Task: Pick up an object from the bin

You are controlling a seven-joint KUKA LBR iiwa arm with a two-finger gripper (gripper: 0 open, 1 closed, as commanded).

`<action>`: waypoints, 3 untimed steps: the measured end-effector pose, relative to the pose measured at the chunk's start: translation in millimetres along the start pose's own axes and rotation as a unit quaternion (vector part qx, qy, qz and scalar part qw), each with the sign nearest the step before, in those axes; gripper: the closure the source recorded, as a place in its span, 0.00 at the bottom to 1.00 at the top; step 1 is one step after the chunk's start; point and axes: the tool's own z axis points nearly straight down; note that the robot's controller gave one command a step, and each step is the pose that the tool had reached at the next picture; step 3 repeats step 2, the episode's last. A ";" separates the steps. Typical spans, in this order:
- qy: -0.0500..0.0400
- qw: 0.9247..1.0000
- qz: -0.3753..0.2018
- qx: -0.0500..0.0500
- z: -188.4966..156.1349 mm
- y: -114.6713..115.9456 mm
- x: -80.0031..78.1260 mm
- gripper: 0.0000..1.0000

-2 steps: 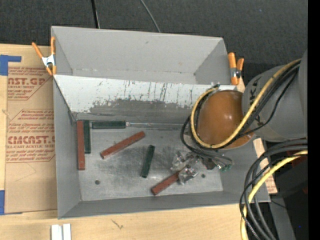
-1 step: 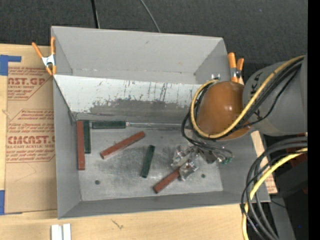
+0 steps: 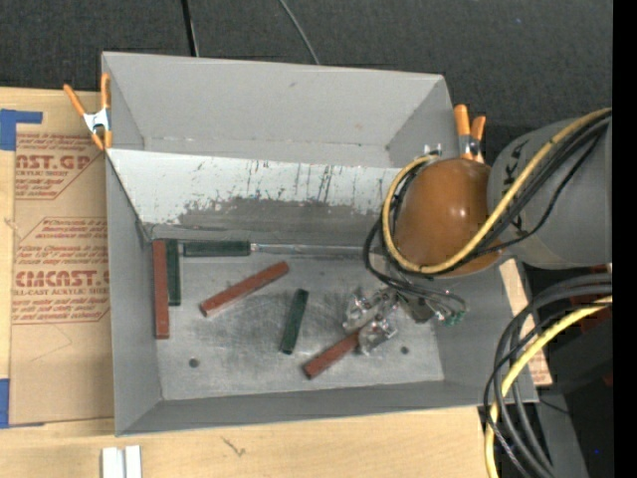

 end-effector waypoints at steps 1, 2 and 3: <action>-0.004 1.000 -0.005 0.002 -19.9 -1.6 1.9 1.00; -0.007 0.999 -0.035 0.006 -144.9 -8.1 20.9 1.00; -0.007 0.999 -0.035 0.006 -144.9 -8.1 20.9 1.00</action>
Offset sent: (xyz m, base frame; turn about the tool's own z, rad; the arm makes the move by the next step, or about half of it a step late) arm -0.0111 -0.0198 0.1454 -0.0701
